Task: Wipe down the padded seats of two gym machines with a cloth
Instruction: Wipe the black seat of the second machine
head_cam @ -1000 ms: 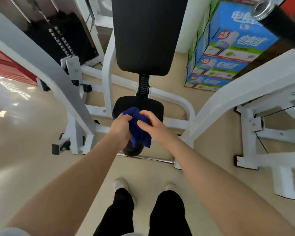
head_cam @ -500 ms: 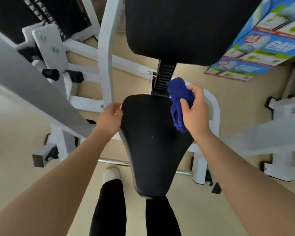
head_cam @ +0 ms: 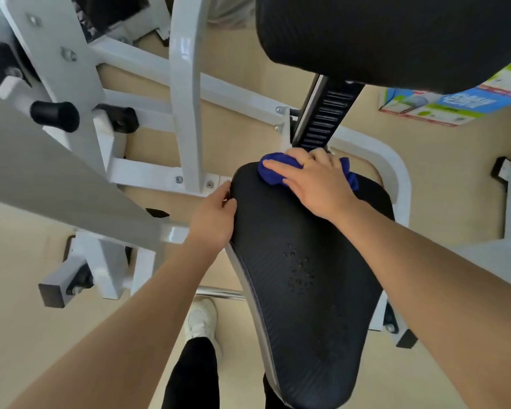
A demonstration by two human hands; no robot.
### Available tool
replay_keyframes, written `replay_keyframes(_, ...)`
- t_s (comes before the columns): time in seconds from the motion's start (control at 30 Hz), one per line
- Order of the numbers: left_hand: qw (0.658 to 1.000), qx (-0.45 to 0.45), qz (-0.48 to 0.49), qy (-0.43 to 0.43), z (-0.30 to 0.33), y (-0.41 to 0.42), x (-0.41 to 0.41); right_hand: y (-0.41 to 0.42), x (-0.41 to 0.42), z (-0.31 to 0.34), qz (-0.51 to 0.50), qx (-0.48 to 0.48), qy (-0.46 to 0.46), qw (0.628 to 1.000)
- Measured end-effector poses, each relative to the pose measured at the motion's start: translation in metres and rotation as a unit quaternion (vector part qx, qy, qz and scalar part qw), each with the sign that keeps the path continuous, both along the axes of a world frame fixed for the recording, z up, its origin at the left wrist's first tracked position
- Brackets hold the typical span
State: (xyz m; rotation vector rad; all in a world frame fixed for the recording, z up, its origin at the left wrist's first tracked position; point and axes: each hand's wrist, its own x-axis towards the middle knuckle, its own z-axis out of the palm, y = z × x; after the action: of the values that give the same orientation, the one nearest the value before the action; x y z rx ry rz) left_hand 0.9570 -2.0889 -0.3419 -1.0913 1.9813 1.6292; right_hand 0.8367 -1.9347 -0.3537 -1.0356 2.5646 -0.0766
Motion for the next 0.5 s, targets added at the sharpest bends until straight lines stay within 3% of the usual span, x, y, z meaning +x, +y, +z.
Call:
replay_keyframes(0.13, 0.999, -0.011, -0.053, 0.007, -0.002, -0.006, 0.0, -0.031, 0.002, -0.003, -0.127, 0.018, 0.012, 0.992)
replay_keyframes(0.27, 0.999, -0.001, -0.041, 0.015, 0.0, -0.008, -0.002, -0.047, 0.052, 0.013, -0.021, -0.046, -0.022, 0.998)
replay_keyframes(0.37, 1.0, 0.009, -0.025, 0.017, -0.002, -0.009, 0.0, -0.042, 0.038, 0.007, 0.017, -0.048, -0.018, 0.999)
replay_keyframes(0.5, 1.0, 0.008, -0.023, 0.016, -0.003, -0.008, 0.002, -0.05, 0.013, -0.006, -0.096, -0.035, 0.013, 0.995)
